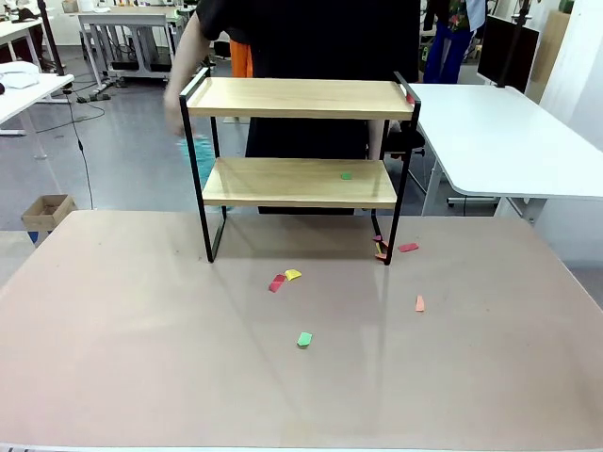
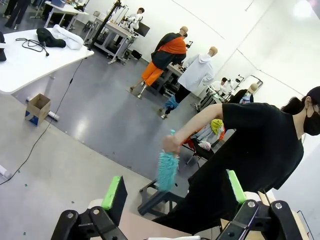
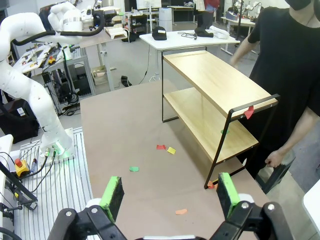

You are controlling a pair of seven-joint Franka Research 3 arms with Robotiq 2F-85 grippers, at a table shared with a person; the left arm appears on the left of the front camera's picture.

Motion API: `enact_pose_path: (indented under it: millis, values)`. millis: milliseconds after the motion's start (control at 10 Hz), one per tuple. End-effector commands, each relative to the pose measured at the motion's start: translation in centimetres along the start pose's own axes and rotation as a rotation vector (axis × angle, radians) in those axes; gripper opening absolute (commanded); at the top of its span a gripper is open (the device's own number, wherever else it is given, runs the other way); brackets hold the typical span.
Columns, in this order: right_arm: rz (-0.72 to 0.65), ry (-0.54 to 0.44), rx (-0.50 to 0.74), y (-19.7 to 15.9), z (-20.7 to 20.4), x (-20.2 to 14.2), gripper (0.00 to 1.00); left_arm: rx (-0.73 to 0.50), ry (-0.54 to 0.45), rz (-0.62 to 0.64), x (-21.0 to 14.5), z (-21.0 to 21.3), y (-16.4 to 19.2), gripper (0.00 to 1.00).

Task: Clean the shelf.
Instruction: Hand the Duster back to the human.

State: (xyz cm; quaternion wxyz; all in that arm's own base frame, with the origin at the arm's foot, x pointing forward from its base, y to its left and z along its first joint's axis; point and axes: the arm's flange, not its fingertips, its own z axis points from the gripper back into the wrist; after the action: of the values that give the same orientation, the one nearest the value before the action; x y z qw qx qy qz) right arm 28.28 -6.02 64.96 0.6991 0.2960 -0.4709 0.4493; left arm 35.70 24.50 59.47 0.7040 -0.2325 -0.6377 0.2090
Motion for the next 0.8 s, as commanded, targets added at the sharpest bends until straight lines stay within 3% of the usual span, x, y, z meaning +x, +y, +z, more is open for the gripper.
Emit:
enact_pose_path:
  millis: [0, 700]
  values:
    - [0.013, -0.025, 0.003, -0.07, -0.06, 0.29, 1.0, 0.0, 0.0, 0.0, 0.01, 0.01, -0.01, 1.0]
    - [0.013, -0.025, 0.003, -0.07, -0.06, 0.29, 1.0, 0.0, 0.0, 0.0, 0.01, 0.01, -0.01, 1.0]
